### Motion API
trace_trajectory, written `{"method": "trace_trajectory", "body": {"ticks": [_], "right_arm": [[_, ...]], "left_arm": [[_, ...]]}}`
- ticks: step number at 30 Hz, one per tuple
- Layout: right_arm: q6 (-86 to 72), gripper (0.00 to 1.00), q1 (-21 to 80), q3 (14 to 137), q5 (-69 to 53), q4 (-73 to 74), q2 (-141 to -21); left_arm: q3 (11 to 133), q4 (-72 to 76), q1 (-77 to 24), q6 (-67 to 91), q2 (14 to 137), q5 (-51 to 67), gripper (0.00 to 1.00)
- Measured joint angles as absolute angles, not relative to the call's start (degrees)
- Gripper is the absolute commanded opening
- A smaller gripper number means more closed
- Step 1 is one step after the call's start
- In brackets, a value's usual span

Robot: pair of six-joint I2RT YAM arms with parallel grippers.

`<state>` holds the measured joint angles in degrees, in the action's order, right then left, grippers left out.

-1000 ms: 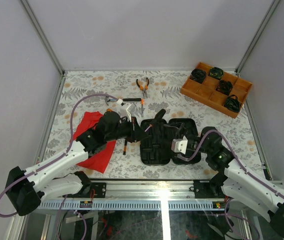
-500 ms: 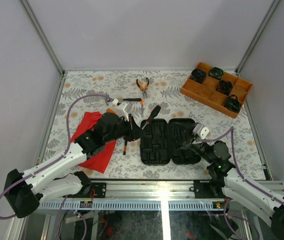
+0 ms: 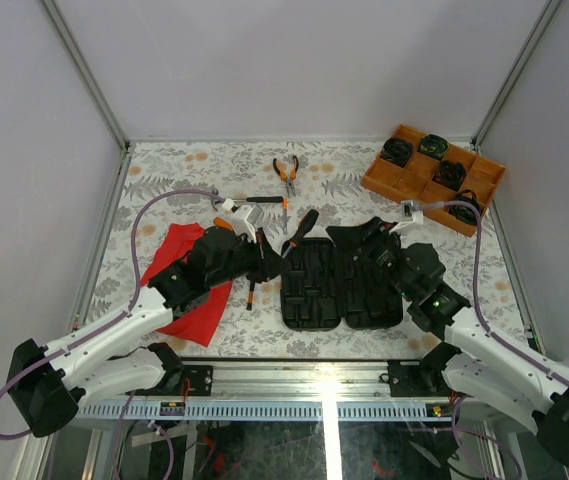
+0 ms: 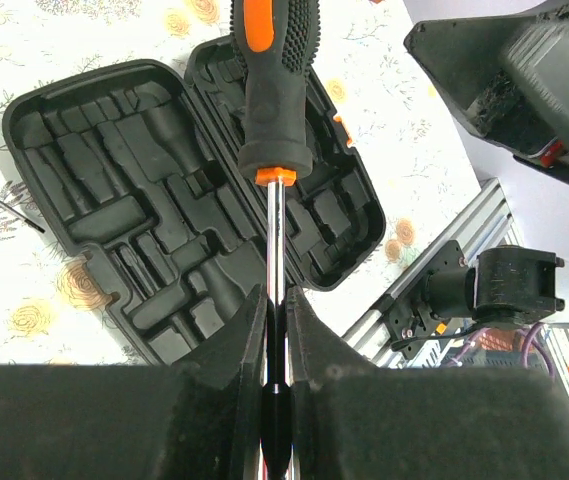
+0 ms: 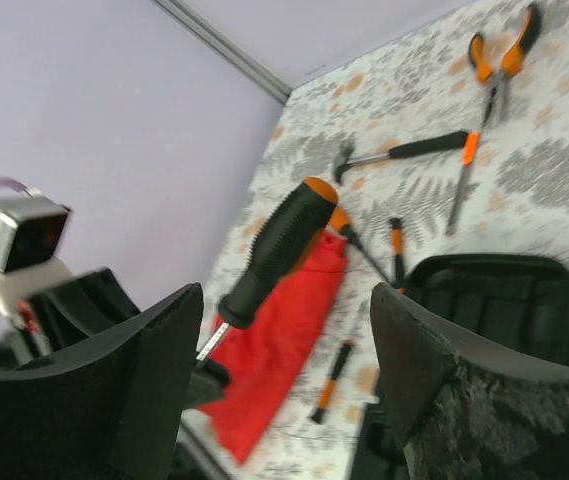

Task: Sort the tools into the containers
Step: Pick up the screwdriver from the center of the board.

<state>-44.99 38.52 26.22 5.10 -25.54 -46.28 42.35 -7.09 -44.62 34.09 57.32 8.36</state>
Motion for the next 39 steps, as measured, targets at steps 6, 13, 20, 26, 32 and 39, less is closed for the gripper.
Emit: {"method": "trace_trajectory", "body": {"ticks": [6, 13, 20, 26, 32, 39], "right_arm": [[-62.0, 0.78, 38.5, 27.3, 5.0, -26.9, -52.1], [-75.0, 0.78, 38.5, 27.4, 1.8, -35.6, -63.4], [-81.5, 0.65, 38.5, 27.5, -1.3, -43.0, -71.0], [-84.6, 0.5, 38.5, 27.9, -3.3, -50.0, -75.2], [-87.3, 0.24, 38.5, 28.1, -5.8, -55.7, -80.4], [-87.5, 0.0, 38.5, 28.1, -6.1, -57.7, -81.7]], "left_arm": [[41.6, -6.9, -44.6, 34.7, 57.2, 8.3, 0.0], [40.4, -6.1, -44.6, 35.2, 56.2, 8.4, 0.0], [39.0, -6.0, -44.6, 35.8, 55.6, 8.6, 0.0], [38.3, -5.8, -44.6, 36.3, 55.0, 9.1, 0.0], [38.0, -5.4, -44.6, 36.7, 55.0, 9.7, 0.0], [37.9, -5.4, -44.5, 36.9, 55.6, 9.7, 0.32]]}}
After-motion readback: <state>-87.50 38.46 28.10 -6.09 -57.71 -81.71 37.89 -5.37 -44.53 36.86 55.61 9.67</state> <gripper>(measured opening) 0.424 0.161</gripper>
